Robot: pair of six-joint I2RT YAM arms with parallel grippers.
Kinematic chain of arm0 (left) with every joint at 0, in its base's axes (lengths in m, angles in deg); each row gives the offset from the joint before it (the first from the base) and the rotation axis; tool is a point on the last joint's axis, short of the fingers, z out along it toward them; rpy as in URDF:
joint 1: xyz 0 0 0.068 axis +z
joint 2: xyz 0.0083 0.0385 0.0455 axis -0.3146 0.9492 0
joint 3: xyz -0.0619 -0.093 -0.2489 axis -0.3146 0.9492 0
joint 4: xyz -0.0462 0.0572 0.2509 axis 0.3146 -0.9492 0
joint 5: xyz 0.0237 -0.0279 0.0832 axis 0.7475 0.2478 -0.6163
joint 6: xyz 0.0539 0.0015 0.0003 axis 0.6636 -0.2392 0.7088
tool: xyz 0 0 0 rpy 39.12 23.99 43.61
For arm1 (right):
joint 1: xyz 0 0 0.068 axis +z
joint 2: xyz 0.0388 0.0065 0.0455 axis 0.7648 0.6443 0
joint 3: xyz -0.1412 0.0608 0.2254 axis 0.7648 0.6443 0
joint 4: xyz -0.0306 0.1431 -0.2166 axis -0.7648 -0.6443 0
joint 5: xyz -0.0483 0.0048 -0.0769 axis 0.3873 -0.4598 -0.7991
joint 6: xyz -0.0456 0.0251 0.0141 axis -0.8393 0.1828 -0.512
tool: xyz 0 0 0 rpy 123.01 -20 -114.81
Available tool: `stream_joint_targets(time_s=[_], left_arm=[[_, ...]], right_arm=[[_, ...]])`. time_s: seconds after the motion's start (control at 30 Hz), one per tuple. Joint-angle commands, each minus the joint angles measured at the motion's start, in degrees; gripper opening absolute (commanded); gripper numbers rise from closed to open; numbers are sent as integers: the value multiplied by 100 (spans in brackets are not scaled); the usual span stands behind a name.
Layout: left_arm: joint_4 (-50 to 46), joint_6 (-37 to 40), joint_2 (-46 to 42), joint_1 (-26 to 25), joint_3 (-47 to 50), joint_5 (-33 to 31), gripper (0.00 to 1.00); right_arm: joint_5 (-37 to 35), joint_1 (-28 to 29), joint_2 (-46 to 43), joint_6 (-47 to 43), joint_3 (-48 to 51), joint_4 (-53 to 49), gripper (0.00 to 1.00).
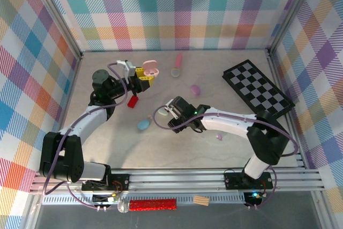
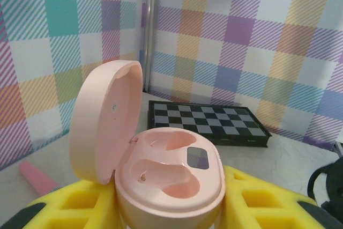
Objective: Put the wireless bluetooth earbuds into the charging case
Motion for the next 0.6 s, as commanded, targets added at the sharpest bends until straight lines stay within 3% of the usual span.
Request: stream_joint_targets(time_s=[0.0, 0.2, 0.57], left_arm=[[232, 81, 29, 116, -183, 80, 39], [248, 39, -14, 127, -229, 133, 39], [159, 122, -87, 136, -239, 141, 39]], right_arm=[[-729, 127, 369, -147, -489, -507, 68], [-894, 168, 1050, -174, -1125, -1082, 63], [-1034, 249, 1867, -120, -1879, -1737, 42]])
